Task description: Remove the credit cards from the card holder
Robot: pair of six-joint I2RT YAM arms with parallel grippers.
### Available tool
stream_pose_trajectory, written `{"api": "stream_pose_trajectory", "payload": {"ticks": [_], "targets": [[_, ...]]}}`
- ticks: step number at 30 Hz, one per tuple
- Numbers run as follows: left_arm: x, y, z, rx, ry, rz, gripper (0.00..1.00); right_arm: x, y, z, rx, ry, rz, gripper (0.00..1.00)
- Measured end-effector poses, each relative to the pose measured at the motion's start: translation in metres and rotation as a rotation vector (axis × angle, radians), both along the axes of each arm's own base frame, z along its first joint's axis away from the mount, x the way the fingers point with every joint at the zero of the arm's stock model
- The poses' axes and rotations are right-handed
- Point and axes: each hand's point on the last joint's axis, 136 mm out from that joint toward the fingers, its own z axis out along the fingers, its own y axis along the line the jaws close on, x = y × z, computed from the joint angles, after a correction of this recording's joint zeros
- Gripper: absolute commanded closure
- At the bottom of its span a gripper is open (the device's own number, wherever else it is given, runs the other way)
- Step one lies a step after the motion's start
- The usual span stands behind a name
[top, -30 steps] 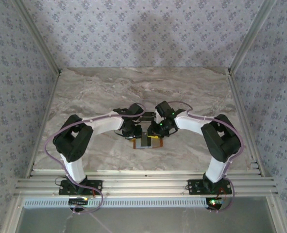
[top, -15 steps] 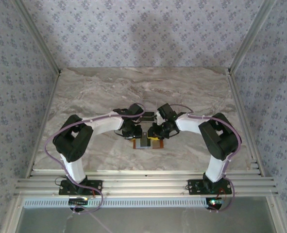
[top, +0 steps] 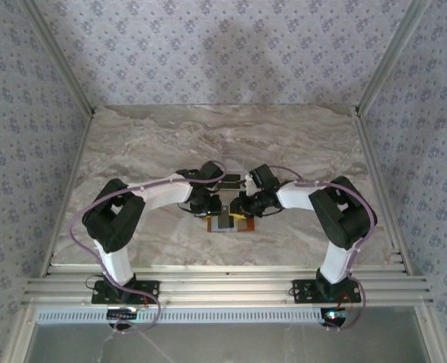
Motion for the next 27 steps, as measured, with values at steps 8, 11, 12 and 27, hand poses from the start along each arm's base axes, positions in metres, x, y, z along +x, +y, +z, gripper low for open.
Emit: {"api": "stream_pose_trajectory", "payload": {"ticks": [8, 11, 12, 27], "targets": [[0.000, 0.000, 0.000, 0.002, -0.002, 0.001, 0.77, 0.000, -0.002, 0.003, 0.021, -0.002, -0.007, 0.92], [0.000, 0.000, 0.000, 0.002, -0.002, 0.000, 0.77, 0.001, -0.004, 0.007, 0.021, -0.012, -0.007, 0.94], [0.000, 0.000, 0.000, 0.002, -0.002, 0.000, 0.77, 0.001, -0.005, 0.008, 0.015, -0.017, -0.007, 0.94], [0.000, 0.000, 0.000, 0.003, -0.004, -0.006, 0.77, 0.000, -0.010, 0.006, -0.015, -0.021, -0.012, 0.82]]}}
